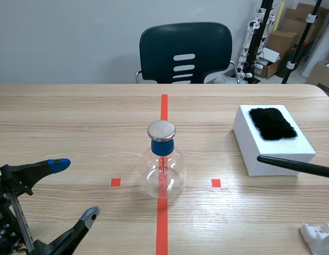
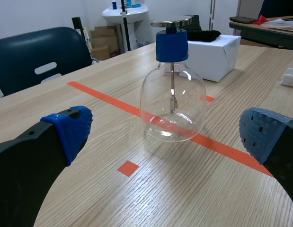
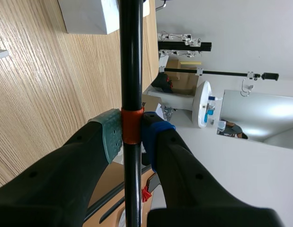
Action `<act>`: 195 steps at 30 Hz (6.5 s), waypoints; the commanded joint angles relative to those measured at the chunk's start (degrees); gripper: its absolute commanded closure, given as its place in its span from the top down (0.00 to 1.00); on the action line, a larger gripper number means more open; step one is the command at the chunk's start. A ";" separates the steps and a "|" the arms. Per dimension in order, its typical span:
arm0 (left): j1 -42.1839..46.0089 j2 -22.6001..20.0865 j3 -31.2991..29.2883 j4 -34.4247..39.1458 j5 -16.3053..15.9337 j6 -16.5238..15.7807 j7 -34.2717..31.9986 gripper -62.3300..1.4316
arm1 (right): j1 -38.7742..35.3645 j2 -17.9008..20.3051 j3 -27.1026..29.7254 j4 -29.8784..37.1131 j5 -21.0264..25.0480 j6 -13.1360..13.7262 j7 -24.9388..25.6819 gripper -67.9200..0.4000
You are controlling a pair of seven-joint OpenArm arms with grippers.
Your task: Do the electroscope experiment. rub the rod on the fur
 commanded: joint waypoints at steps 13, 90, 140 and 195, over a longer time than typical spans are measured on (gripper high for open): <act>-0.15 0.26 -0.07 0.63 -0.28 -0.07 -1.11 1.00 | -0.11 0.15 0.92 1.11 -0.04 -0.42 0.00 0.01; -0.15 0.26 -0.07 0.61 -0.28 -0.07 -1.16 1.00 | 30.91 25.16 -27.54 -26.58 -7.23 -8.59 -49.75 0.01; -0.15 0.26 -0.07 0.61 -0.28 -0.07 -1.18 1.00 | 30.95 22.47 -30.42 -25.46 -13.16 -8.37 -52.63 0.01; -0.15 0.26 -0.07 0.61 -0.26 -0.07 -1.31 1.00 | 38.71 21.92 -37.11 -25.86 -21.88 -4.72 -55.56 0.01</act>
